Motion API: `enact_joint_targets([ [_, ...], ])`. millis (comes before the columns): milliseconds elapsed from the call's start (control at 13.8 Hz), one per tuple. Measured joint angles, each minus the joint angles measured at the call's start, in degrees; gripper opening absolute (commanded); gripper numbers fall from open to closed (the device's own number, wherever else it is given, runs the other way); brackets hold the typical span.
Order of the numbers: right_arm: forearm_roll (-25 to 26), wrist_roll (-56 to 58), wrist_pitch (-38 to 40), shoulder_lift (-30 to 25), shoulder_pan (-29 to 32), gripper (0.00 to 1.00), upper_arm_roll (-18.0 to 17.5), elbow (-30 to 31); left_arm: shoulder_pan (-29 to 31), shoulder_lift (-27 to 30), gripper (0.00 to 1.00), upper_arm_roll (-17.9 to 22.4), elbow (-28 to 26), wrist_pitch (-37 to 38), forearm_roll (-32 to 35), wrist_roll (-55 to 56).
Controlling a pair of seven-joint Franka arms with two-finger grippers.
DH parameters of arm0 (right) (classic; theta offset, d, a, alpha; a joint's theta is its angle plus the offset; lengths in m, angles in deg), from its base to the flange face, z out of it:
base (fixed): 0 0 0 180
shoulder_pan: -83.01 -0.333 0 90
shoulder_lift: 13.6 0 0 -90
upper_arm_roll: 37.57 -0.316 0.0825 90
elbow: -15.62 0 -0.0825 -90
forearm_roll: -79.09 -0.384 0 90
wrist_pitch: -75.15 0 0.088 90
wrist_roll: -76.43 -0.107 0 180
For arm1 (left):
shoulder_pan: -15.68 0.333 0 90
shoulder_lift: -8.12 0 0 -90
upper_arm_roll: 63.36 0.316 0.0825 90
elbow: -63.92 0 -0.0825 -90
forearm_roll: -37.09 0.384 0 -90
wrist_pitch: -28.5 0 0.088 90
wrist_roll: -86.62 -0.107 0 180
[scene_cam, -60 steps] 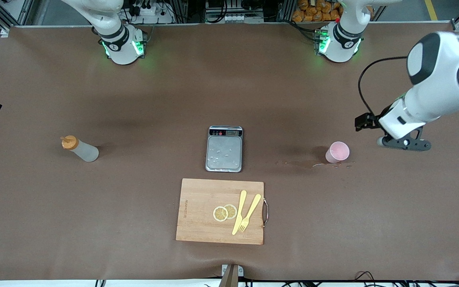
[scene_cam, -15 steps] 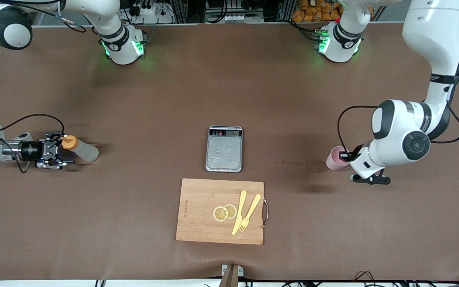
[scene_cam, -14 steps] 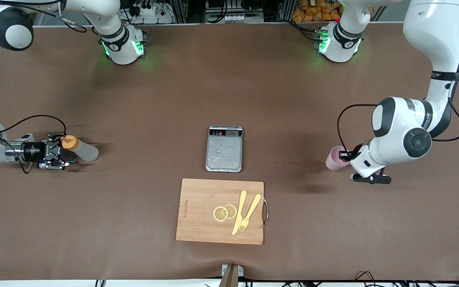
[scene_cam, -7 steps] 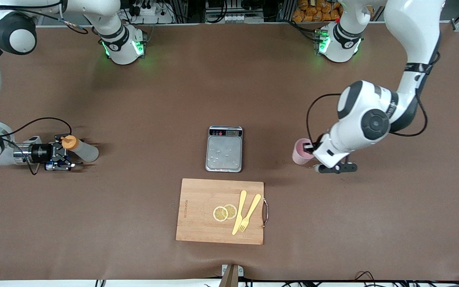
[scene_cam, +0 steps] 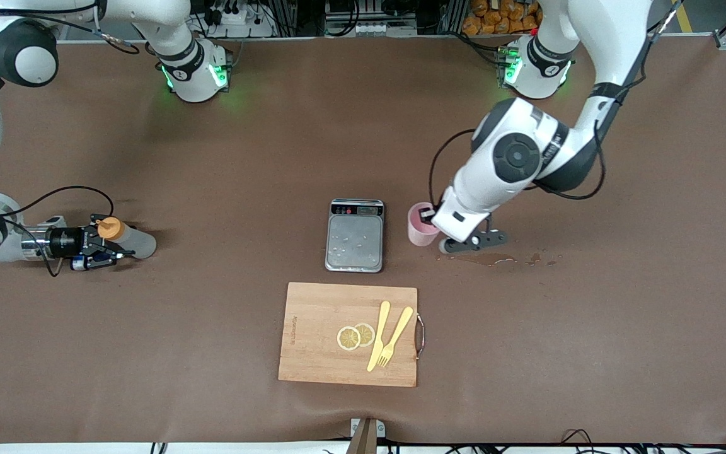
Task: Add sauce to pink cup with both arms
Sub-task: 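Carry the pink cup onto the scale with the left gripper, then release the cup on the scale while the right gripper lifts the bottle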
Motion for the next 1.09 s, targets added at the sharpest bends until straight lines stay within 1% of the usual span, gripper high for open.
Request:
enact_joint_targets([
  [217, -0.07, 0.0, 0.16, 0.0, -0.02, 0.51, -0.04, -0.2, -4.0, -2.91, 0.0, 0.01, 3.52, -0.01, 0.0, 5.85],
  [507, -0.08, -0.05, 0.11, 0.01, -0.52, 0.51, -0.07, -0.51, -9.14, -9.15, 0.0, 0.51, 8.54, -0.85, 0.0, 10.0],
  [652, -0.09, -0.72, -0.07, -0.01, -1.01, 0.51, -0.07, -0.94, -11.72, -12.44, 0.0, 2.04, 11.71, -2.11, 0.0, 10.14],
  [797, -0.13, -2.29, -0.19, -0.2, -1.59, 0.51, -0.45, -1.75, -14.14, -14.83, 0.0, 4.21, 13.58, -4.42, 0.0, 10.45],
  [942, -0.14, -4.55, -0.2, -0.94, -1.84, 0.51, -1.45, -2.42, -16.56, -16.32, 0.0, 6.54, 14.2, -5.79, 0.0, 10.93],
  [1087, -0.14, -5.99, -0.2, -1.79, -2.16, 0.51, -2.0, -2.82, -18.2, -17.52, 0.0, 7.95, 14.36, -7.58, 0.0, 11.05],
])
